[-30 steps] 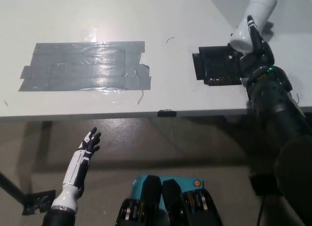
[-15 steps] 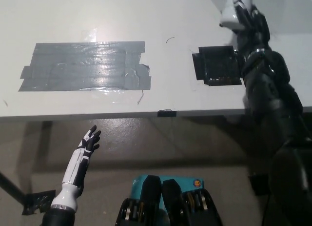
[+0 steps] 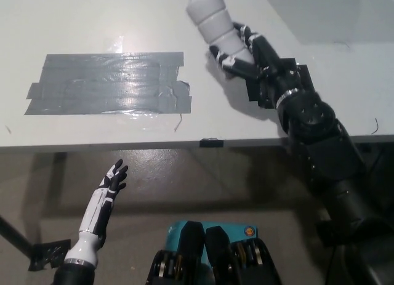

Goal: A white bottle is kept in the middle of the desk infront of the robot and the robot picks it up with its right hand and passes it to a person

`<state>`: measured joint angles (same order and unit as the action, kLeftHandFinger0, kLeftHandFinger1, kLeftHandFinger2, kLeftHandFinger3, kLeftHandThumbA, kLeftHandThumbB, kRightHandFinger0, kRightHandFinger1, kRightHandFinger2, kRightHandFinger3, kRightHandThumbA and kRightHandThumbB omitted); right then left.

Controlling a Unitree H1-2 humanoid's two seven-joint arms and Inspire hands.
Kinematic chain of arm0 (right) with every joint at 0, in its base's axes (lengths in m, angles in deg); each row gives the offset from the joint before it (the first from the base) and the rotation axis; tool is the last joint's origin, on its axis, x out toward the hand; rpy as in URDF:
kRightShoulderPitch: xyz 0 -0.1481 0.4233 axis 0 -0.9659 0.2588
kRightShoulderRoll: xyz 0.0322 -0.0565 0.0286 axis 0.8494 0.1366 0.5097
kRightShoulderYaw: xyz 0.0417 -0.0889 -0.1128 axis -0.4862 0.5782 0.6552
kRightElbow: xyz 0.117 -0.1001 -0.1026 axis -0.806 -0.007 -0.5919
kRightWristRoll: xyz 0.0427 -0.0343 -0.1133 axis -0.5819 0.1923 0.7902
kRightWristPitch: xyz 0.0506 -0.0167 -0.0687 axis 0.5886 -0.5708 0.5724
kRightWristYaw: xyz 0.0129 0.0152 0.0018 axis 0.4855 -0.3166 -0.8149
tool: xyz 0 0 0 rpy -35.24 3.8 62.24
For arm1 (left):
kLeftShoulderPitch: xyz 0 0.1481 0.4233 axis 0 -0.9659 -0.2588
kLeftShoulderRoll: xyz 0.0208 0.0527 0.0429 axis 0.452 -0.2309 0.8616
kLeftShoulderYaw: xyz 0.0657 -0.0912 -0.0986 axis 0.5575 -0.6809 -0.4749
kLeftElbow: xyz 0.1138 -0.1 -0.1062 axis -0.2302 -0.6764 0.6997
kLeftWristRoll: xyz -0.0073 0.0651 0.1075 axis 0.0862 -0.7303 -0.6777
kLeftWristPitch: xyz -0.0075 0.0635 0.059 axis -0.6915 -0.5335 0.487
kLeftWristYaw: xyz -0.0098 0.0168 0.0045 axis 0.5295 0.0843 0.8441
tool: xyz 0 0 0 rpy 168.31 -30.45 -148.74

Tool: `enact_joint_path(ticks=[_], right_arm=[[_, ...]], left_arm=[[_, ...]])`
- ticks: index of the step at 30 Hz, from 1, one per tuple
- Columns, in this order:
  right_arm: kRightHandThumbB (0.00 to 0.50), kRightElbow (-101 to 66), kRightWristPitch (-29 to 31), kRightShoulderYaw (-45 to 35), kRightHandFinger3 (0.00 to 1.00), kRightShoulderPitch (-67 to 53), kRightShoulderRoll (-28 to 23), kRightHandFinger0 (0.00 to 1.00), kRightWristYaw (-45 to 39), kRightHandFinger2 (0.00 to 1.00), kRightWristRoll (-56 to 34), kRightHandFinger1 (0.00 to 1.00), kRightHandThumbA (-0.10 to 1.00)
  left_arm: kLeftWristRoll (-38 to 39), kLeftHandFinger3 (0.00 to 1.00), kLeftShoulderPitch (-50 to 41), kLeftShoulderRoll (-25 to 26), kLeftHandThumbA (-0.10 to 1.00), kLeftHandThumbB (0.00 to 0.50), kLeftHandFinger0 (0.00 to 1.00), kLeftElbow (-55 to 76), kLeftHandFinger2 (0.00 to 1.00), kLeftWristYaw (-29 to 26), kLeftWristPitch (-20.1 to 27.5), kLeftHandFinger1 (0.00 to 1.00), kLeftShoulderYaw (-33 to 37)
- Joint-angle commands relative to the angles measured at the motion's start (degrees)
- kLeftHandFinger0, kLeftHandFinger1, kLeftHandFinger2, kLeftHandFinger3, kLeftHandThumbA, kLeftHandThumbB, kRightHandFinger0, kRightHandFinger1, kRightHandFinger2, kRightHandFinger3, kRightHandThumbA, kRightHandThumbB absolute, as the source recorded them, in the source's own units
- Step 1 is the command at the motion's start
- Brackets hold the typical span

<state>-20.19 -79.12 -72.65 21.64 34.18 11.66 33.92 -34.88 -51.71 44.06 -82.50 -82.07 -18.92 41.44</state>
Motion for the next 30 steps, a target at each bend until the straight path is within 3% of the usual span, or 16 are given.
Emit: enact_joint_path(ticks=[1,12,27,30], right_arm=[[0.084,-0.29,0.30,0.87,0.88,1.83,-1.25,0.17,-0.65,0.89,3.22,0.62,-0.10],[0.103,4.21,3.29,0.70,0.85,1.66,-0.60,0.17,-0.86,0.86,4.53,0.62,-0.10],[0.093,2.67,2.78,-0.48,0.85,2.23,0.23,0.18,-0.03,0.86,5.19,0.62,-0.10],[0.127,2.63,3.05,-0.84,0.86,2.23,0.35,0.21,0.49,0.88,5.29,0.63,-0.10]], left_arm=[[-0.34,1.00,0.55,0.80,1.00,0.093,1.00,1.40,1.00,0.75,0.87,1.00,0.56],[-0.89,1.00,0.45,1.06,1.00,0.039,1.00,1.33,1.00,0.47,1.18,1.00,1.03],[-0.46,1.00,0.43,1.21,1.00,0.043,1.00,1.36,1.00,0.70,0.60,1.00,1.33],[-1.12,1.00,0.60,1.27,1.00,0.041,1.00,1.24,1.00,0.35,0.62,1.00,1.50]])
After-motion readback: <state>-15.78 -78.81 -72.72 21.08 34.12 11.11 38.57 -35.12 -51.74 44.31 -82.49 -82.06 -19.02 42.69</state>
